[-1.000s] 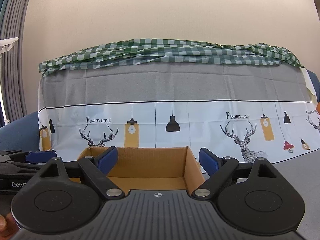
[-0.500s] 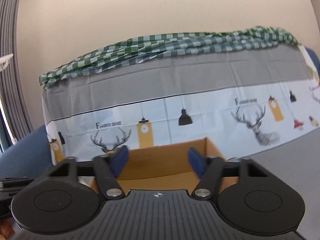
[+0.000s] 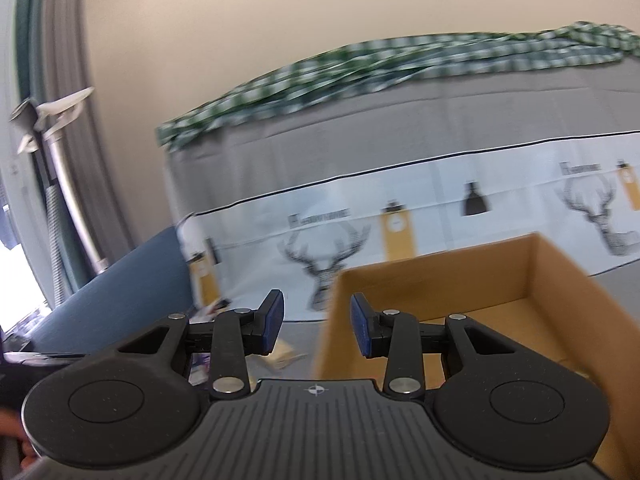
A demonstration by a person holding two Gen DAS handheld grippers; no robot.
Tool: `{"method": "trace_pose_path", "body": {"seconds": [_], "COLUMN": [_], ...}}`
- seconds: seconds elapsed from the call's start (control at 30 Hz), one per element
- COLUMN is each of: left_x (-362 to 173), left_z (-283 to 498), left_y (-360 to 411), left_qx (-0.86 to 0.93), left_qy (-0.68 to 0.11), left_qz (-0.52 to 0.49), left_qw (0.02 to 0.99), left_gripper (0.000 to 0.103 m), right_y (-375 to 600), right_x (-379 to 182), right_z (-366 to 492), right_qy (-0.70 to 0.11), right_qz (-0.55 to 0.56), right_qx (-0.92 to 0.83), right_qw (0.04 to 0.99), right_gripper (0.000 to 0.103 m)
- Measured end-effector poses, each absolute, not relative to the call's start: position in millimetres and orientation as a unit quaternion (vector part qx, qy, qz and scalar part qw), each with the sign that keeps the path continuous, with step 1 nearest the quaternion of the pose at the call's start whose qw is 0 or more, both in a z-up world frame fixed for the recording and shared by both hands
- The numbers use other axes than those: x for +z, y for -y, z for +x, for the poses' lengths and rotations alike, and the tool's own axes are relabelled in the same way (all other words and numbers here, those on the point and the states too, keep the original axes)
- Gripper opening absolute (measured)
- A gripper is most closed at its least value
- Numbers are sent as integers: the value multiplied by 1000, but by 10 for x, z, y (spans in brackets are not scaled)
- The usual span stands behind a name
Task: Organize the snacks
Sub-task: 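Move both tools back to the snack pile on the table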
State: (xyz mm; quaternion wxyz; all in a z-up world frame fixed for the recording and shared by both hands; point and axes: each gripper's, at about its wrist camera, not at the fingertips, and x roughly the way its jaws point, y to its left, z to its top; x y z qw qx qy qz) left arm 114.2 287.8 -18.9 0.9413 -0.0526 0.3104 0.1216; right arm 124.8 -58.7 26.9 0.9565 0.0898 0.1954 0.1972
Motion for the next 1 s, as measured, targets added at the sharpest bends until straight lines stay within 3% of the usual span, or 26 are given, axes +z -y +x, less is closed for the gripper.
{"method": "trace_pose_path", "body": {"seconds": [0.17, 0.23, 0.3, 0.37, 0.47, 0.6, 0.77, 1.0], "left_x": [-291, -330, -369, -407, -443, -548, -709, -877], "left_z": [1202, 1279, 1322, 1357, 1400, 1479, 1580, 1726], "left_y": [-2911, -2857, -2834, -2844, -2853, -2764, -2653, -2622], "left_qx": [112, 108, 107, 112, 117, 104, 86, 70], "left_qy": [-328, -336, -339, -342, -344, -353, -360, -379], "left_qz": [-29, -12, -3, -1, 2, 41, 90, 117], "left_qw": [938, 936, 935, 933, 932, 929, 925, 915], "left_gripper": [12, 21, 43, 57, 58, 71, 85, 87], "right_y": [144, -55, -249, -415, -626, -875, -1109, -1309], "right_x": [165, 101, 28, -40, -169, -385, -662, -897], "right_z": [1241, 1244, 1258, 1290, 1426, 1747, 2119, 2412], "right_qy": [-214, -223, -233, -241, -258, -286, -328, -349], "right_qz": [93, 90, 86, 83, 80, 75, 78, 67], "right_qx": [238, 253, 266, 270, 263, 239, 204, 197], "right_qw": [943, 937, 932, 928, 926, 925, 919, 914], "right_gripper": [39, 39, 39, 39, 41, 50, 55, 61]}}
